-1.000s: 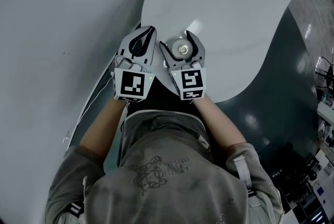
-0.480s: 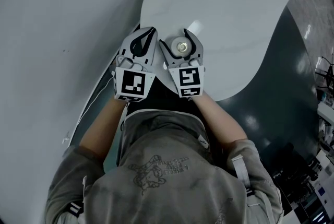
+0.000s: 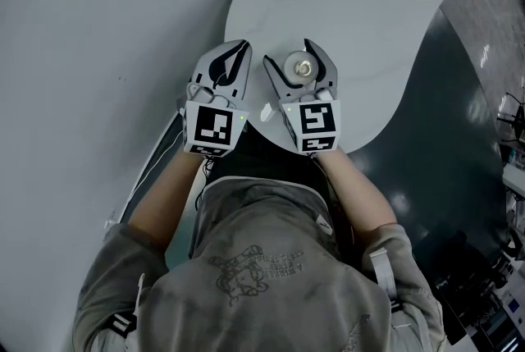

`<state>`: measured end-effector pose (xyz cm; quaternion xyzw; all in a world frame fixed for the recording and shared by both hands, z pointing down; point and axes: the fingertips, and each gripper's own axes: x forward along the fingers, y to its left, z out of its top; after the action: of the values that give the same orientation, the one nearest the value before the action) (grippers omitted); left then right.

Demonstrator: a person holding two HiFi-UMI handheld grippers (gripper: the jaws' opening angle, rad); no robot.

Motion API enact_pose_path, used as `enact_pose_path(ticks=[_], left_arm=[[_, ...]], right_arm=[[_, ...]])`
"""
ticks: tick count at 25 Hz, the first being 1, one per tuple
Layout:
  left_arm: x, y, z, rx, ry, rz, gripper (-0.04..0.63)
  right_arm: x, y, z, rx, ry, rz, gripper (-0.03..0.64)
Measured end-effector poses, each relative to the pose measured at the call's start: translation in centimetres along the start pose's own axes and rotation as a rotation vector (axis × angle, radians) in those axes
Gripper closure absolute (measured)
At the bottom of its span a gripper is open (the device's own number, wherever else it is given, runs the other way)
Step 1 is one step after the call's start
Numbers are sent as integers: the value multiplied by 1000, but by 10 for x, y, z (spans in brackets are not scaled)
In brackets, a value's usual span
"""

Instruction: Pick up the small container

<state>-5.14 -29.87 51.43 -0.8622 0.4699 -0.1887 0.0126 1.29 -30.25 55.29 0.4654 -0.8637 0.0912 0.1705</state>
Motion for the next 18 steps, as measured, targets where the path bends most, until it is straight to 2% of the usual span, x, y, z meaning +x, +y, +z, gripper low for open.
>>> enact_pose_path(ticks=[11, 18], left_arm=[[-24, 13, 101, 87, -126, 27, 575], [-69, 7, 173, 84, -219, 37, 575]], right_arm=[[-59, -21, 106, -48, -81, -38, 287], [-116, -12, 177, -82, -141, -57, 287]])
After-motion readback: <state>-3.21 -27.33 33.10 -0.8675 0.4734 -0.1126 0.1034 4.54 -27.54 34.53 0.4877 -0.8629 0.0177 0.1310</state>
